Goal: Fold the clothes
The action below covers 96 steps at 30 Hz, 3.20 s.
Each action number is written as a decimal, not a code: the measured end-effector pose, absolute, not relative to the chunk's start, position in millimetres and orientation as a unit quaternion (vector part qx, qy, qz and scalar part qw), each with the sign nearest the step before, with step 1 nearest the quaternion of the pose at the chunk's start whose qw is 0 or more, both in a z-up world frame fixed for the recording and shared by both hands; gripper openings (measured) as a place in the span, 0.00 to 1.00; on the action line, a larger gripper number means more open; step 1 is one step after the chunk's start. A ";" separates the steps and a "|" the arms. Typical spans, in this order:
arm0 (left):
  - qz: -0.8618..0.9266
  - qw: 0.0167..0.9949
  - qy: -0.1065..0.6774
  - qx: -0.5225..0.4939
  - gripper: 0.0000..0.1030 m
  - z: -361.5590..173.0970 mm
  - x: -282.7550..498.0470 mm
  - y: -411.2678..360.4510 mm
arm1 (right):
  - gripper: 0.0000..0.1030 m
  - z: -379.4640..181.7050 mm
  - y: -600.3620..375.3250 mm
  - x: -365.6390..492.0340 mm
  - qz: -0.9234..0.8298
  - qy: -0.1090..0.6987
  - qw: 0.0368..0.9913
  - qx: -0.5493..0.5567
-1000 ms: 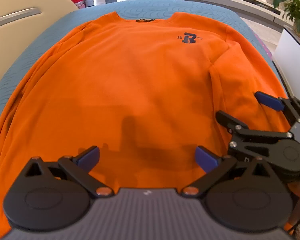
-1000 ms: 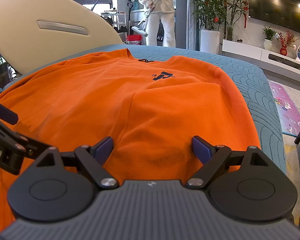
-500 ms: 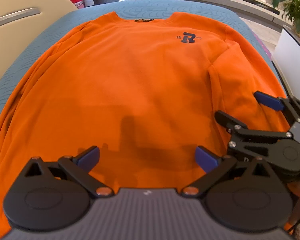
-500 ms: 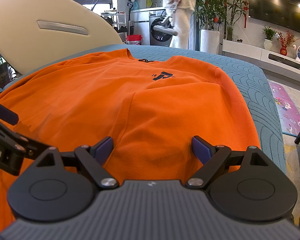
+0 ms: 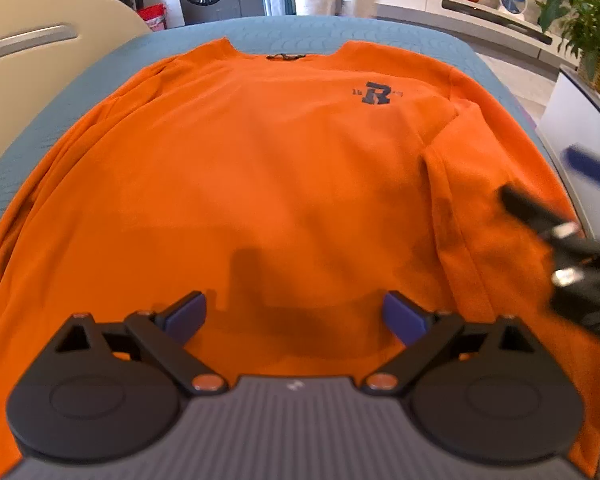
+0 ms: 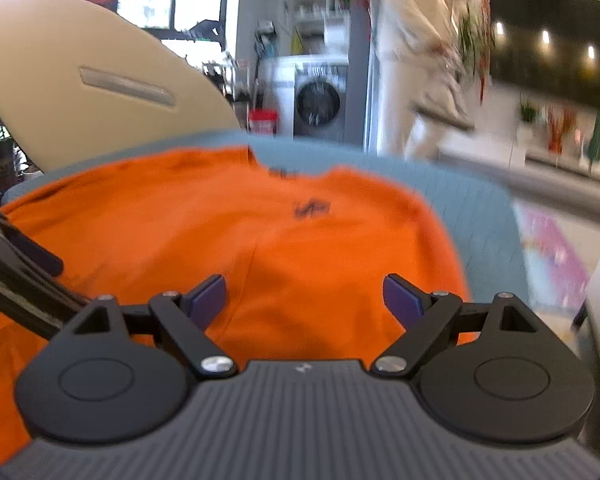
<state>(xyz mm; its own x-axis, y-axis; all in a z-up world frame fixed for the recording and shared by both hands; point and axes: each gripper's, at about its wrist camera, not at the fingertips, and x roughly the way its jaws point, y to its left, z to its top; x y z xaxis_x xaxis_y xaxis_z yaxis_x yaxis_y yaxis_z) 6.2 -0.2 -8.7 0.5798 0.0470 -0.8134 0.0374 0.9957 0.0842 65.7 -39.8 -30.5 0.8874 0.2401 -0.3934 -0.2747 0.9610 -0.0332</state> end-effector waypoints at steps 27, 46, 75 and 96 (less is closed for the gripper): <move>-0.037 0.896 0.441 0.033 0.97 27.7 -9.3 5.5 | 0.65 -70.8 -131.3 -40.5 0.100 0.490 0.831 0.242; -0.021 0.911 0.405 -0.070 0.99 81.4 2.4 99.5 | 0.08 18.6 37.8 -26.0 0.350 0.402 0.830 0.163; -0.041 0.886 0.461 0.032 0.99 33.7 11.0 55.6 | 0.43 -9.9 -18.1 -64.2 0.288 0.402 0.863 0.103; -0.027 0.886 0.462 -0.023 0.99 39.3 16.4 80.2 | 0.52 43.3 -7.3 -69.4 0.343 0.345 0.874 -0.006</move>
